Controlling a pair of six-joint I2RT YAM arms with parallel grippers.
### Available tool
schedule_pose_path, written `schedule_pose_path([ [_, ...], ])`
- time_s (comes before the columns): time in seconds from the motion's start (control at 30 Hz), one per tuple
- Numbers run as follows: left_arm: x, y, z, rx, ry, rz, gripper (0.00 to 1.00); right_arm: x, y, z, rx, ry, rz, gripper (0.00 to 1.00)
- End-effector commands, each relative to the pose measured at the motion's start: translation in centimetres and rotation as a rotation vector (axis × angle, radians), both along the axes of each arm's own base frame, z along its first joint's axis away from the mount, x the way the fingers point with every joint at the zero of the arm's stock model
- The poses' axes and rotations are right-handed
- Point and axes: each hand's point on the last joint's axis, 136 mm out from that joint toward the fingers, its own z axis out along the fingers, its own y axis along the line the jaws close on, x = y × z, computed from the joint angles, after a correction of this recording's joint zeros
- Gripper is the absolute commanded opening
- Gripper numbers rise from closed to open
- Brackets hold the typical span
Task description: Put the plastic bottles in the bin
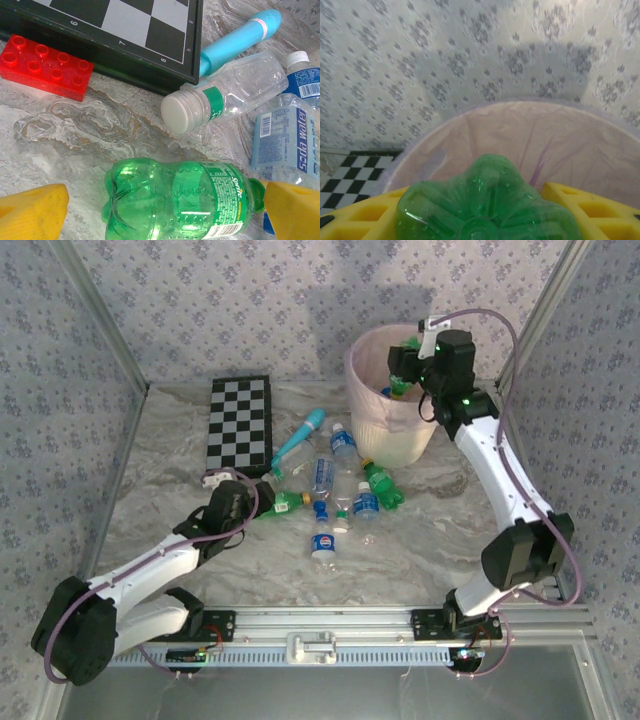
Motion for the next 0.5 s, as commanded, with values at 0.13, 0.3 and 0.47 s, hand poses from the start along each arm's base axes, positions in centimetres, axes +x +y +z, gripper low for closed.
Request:
schedule_pose_path([
  [0.13,-0.1,0.4,1.4,-0.024,-0.023,0.018,1.0,3.1,1.3,-4.5,0.03,0.165,0.027,0.58],
  [0.3,-0.9,1.5,1.7,-0.014,-0.032,0.043,1.0,4.4,1.5,-6.1,0.038,0.23,0.02,0.68],
  [0.47,-1.7,2.5,1.9,-0.02,-0.052,0.076,1.0,4.5,1.5,-5.1,0.049,0.215,0.01,0.82],
])
